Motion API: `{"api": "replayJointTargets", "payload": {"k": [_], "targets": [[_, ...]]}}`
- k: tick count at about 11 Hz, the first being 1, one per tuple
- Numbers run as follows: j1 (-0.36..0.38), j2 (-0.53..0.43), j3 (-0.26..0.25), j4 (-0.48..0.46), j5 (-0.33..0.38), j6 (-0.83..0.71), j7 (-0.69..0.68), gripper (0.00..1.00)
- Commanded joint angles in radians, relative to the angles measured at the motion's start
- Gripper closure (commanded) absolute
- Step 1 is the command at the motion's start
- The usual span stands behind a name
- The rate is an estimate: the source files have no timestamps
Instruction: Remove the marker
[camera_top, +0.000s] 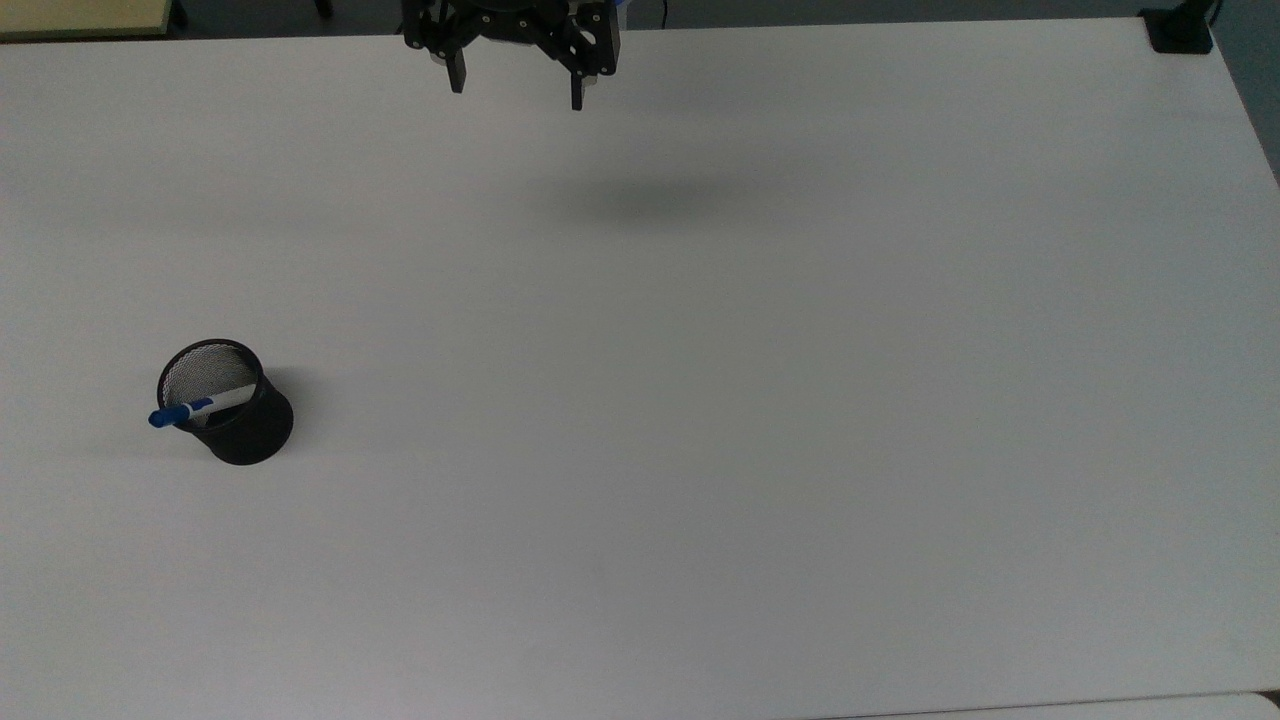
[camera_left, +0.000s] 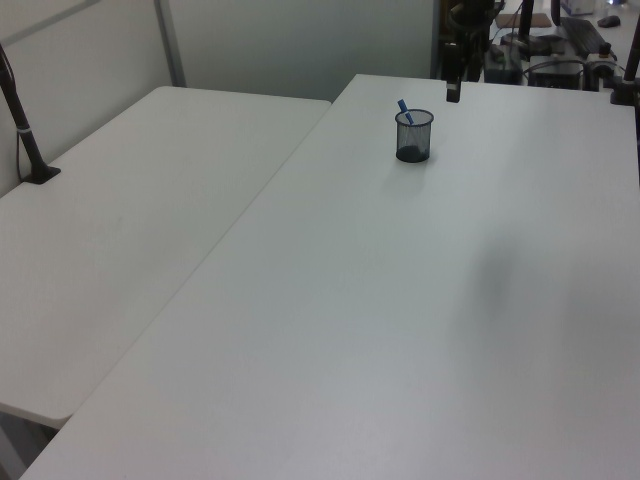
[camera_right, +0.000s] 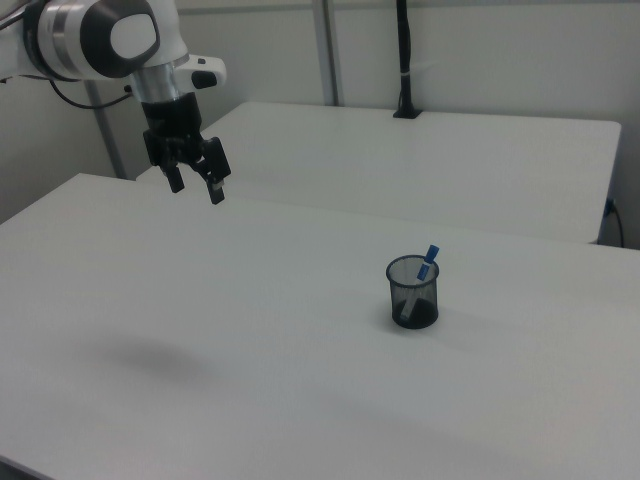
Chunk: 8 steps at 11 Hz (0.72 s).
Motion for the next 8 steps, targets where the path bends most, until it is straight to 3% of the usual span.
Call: {"api": "replayJointTargets", "payload": {"k": [1,8], "targets": [[0.011,-0.022,-0.013,-0.012,0.000,-0.019,0.000,0.00],[0.010,-0.016,-0.018,-0.011,0.000,-0.010,-0.003,0.00]]}}
